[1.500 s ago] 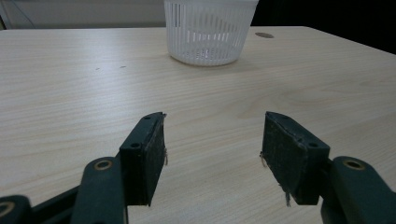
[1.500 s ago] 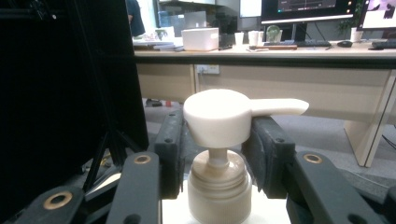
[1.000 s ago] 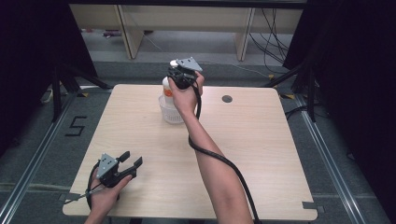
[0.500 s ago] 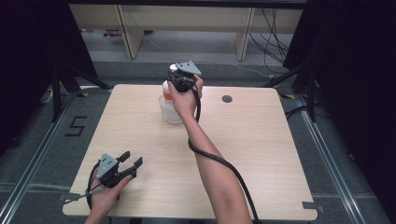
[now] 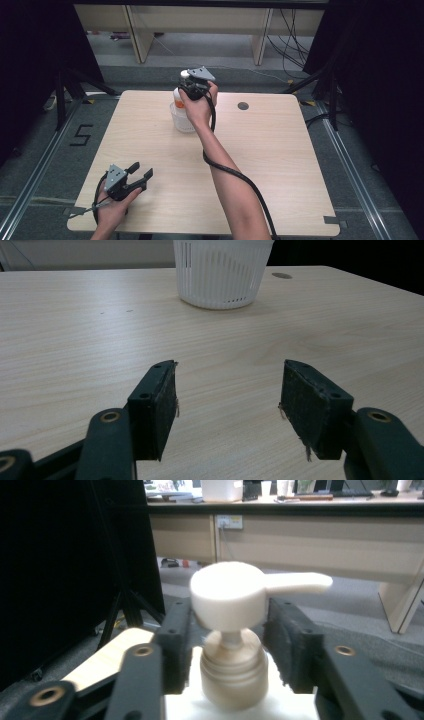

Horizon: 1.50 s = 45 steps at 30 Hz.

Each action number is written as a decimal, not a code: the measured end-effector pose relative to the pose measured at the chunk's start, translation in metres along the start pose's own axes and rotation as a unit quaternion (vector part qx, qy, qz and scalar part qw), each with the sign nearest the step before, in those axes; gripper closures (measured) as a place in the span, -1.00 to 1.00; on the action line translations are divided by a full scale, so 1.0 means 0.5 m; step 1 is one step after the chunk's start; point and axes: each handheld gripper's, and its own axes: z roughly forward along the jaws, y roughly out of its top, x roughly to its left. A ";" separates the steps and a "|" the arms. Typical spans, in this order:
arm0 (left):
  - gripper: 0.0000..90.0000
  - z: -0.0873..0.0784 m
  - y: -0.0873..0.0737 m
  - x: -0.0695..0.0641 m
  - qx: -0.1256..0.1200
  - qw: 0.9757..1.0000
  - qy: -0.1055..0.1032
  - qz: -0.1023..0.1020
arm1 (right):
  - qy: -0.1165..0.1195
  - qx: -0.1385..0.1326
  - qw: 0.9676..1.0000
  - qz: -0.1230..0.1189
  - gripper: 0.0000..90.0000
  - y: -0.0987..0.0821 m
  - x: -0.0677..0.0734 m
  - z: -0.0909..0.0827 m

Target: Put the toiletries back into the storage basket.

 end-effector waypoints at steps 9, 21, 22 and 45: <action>-0.14 0.001 0.000 0.000 0.002 1.000 0.001 0.000 | -0.002 0.010 1.000 -0.002 -0.08 -0.012 -0.011 -0.013; -0.14 0.000 0.001 0.000 0.004 1.000 0.003 0.008 | 0.012 0.032 0.999 -0.010 -0.28 -0.021 -0.034 -0.093; -0.14 0.001 0.001 -0.001 0.003 1.000 0.003 0.007 | 0.014 0.032 0.999 -0.017 -0.28 -0.023 -0.037 -0.103; -0.14 0.001 0.000 -0.004 -0.001 1.000 0.010 0.005 | 0.055 0.053 0.996 -0.045 -0.30 -0.115 -0.113 -0.302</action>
